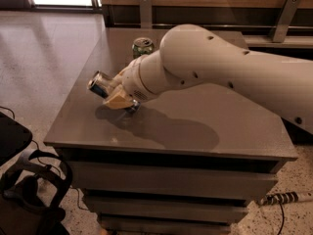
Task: Knock redbull can over
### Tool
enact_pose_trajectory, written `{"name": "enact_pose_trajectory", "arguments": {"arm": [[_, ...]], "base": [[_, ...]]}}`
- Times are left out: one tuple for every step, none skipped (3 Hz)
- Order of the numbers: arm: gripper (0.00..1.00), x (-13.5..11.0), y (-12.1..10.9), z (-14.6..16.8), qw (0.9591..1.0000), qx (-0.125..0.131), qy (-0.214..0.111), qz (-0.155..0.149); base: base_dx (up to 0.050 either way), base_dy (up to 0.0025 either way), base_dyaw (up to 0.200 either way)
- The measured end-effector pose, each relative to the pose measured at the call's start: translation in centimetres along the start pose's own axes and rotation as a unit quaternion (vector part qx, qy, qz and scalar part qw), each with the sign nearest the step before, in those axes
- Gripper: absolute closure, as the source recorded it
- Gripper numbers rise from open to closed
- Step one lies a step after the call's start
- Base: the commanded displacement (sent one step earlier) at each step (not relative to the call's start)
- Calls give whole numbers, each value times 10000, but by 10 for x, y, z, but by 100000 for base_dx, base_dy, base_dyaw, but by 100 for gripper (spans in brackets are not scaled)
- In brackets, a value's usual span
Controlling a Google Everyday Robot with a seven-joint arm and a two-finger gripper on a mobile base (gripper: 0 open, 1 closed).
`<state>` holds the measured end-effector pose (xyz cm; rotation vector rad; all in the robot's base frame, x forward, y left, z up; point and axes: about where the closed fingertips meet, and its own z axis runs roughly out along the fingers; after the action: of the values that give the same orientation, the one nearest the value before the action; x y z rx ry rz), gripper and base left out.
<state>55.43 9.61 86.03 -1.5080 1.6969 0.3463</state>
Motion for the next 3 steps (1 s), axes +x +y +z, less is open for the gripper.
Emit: {"name": "enact_pose_trajectory", "arguments": {"arm": [[100,-11,22,36,9997,-172,122,-146],[100,-19,31,58,9994,-274,95,-186],[81,-20,31,56,9994,-274,95,-186]], "base": [[0,0,0],[0,0,0],[0,0,0]]}}
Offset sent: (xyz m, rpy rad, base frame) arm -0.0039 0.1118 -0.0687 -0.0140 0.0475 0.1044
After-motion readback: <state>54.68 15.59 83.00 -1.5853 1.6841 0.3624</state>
